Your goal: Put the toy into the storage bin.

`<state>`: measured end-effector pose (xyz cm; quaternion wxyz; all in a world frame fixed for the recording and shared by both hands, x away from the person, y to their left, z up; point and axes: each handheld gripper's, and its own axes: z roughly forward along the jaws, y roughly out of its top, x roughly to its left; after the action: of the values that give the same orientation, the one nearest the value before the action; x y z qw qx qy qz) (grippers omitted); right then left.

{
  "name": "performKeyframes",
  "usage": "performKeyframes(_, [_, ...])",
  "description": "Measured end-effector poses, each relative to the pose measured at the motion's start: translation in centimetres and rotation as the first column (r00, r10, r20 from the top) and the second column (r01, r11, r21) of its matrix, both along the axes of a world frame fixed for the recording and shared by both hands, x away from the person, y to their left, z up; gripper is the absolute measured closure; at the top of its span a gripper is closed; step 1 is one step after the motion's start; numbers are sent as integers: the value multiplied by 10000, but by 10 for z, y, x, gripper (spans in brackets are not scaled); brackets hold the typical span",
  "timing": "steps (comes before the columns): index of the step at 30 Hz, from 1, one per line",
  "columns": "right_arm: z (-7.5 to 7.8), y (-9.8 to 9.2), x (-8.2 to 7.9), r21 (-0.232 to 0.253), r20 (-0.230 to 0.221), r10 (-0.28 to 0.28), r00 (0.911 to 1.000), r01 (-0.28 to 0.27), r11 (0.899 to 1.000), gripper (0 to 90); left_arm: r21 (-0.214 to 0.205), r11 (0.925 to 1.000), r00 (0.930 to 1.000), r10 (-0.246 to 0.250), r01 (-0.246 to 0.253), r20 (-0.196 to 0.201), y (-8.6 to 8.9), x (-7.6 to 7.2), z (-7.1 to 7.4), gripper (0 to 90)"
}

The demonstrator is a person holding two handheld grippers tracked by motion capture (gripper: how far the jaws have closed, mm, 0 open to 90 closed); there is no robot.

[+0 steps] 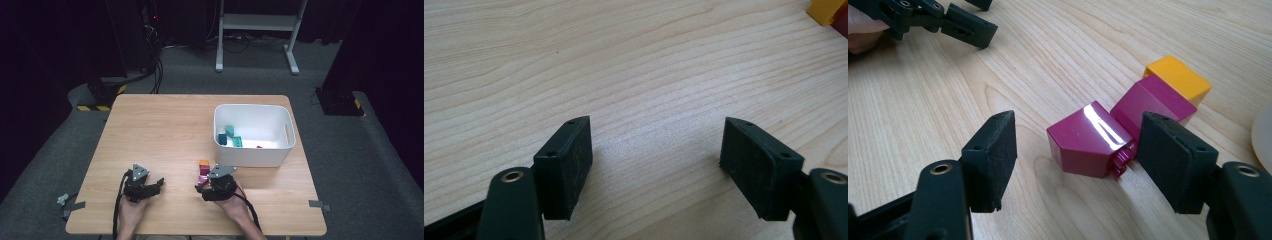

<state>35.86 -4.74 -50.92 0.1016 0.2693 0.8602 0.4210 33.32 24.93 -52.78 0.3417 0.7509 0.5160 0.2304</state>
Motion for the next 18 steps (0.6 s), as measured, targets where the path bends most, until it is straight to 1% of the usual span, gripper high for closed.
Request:
performKeyframes(7, [-4,5,3,-150,-22,-1,10000,1,9999,351,-11,10000,10000,-10,10,-1,0,0,0,289])
performKeyframes(11, [-7,7,4,-281,40,-9,10000,10,9996,390,-14,10000,10000,-15,15,-2,0,0,0,288])
performKeyframes(18, [-12,7,2,-411,207,-38,9998,47,9991,488,-27,10000,10000,-13,13,-1,0,0,0,288])
